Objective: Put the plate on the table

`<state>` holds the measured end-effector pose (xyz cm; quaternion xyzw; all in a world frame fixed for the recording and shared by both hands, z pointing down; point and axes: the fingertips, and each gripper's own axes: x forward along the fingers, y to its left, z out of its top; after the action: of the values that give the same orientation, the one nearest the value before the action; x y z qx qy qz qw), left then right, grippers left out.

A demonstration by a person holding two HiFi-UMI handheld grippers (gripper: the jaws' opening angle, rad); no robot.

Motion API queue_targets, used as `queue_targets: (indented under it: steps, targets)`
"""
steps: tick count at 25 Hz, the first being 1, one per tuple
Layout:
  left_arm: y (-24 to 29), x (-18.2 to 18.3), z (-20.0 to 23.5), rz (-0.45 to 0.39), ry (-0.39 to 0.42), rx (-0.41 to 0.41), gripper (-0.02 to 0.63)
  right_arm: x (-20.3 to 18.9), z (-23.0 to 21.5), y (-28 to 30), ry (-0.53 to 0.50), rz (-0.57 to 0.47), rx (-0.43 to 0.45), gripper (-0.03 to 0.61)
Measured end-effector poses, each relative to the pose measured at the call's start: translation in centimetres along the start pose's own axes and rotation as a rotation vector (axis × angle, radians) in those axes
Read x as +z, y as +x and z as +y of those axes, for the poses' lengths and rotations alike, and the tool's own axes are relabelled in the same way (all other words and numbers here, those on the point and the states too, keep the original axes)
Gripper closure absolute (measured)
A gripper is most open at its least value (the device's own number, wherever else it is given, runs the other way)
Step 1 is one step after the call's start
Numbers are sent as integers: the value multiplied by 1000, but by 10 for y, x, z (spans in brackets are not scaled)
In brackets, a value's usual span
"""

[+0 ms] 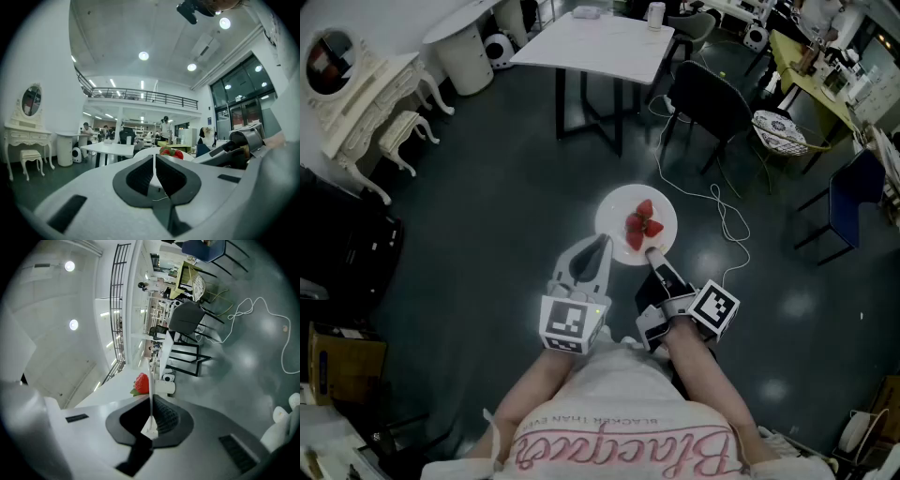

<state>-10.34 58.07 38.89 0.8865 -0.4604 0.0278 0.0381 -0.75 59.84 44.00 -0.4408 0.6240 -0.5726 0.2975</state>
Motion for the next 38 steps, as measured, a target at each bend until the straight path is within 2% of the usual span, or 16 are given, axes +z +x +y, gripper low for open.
queue_targets:
  steps: [7,12,16,22,30,34,38]
  targets:
    - [-17,1,12,-17,7,-19,597,-22,6,5,-20,-6,4,566]
    - [-11,12,4,-33,9,-26,597,-14,11,1,-17,8,-11,568]
    - [-36,7,30,-50,-10,-9,597,-42,19,10,-20,2,-5,568]
    - [-34,5,34,-52,-55,23,597,-35,20,15,-25,16,8,568]
    - [-17,9,62,-57,-35,57,597,-35,15,50,-28,49,20,568]
    - [11,9,70,-45,-30,54,597,-17,8,71,-17,56,11,568]
    - [52,7,74,-31,-21,57,597,17,1,93,2,55,12,568]
